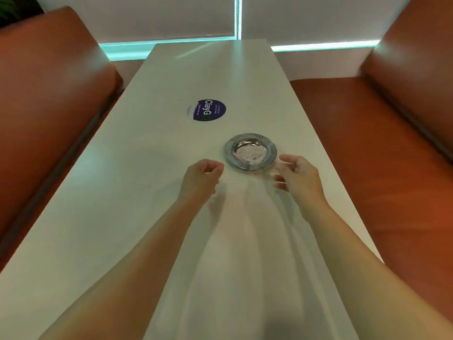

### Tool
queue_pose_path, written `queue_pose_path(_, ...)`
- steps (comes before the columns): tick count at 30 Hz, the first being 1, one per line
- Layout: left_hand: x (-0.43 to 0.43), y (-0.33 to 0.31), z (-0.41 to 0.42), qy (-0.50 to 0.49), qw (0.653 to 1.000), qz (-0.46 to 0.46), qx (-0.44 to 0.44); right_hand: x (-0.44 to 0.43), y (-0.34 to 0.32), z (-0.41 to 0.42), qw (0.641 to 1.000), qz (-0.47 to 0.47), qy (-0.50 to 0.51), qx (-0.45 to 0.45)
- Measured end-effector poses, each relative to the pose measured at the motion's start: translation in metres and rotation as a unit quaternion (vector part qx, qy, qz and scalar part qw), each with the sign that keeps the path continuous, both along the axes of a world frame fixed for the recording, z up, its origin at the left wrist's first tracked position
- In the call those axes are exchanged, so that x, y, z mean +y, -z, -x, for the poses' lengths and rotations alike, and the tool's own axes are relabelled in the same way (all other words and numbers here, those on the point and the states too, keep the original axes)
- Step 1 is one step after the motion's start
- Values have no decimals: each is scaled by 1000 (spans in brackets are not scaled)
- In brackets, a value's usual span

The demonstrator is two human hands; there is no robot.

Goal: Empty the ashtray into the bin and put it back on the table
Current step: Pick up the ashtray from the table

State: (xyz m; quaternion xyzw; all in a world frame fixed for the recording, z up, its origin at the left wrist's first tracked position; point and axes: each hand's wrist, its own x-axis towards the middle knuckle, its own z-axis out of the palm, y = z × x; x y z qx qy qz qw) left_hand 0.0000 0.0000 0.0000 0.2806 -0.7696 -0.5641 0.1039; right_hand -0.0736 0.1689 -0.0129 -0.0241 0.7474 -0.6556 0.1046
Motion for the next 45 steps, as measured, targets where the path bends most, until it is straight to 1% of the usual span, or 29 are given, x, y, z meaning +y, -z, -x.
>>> queue_pose_path(3, -4, 7, 26, -25, 1000, 1, -3, -6, 6, 22, 1000, -14, 5, 4)
queue_pose_path(8, -13, 17, 59, -53, 998, -30, -2, -16, 15, 50, 1000, -11, -5, -7)
queue_pose_path(14, -14, 22, 79, -51, 998, -37, -17, -26, 16, 66, 999, -18, -26, -16)
queue_pose_path(16, -15, 23, 81, -56, 997, -52, -16, -27, 16, 68, 999, -15, -29, -20)
queue_pose_path(20, -16, 22, 76, -67, 994, -88, -16, -26, 16, 70, 999, 4, -37, -34)
queue_pose_path(23, -16, 18, 70, -71, 993, -96, -16, -26, 15, 67, 995, 57, -40, -68)
queue_pose_path(27, -17, 5, 63, -62, 993, -99, 12, -25, 7, 62, 988, 115, -48, -93)
queue_pose_path(33, -16, -25, 54, -59, 992, -103, 35, -22, -18, 58, 979, 157, -55, -115)
queue_pose_path(38, -10, -51, 39, -60, 987, -128, 71, -10, -48, 44, 961, 219, -67, -155)
queue_pose_path(41, -2, -63, 17, -42, 985, -141, 88, 6, -60, 24, 957, 227, -99, -152)
queue_pose_path(45, 15, -72, -22, -20, 986, -146, 77, 26, -69, -16, 958, 221, -119, -138)
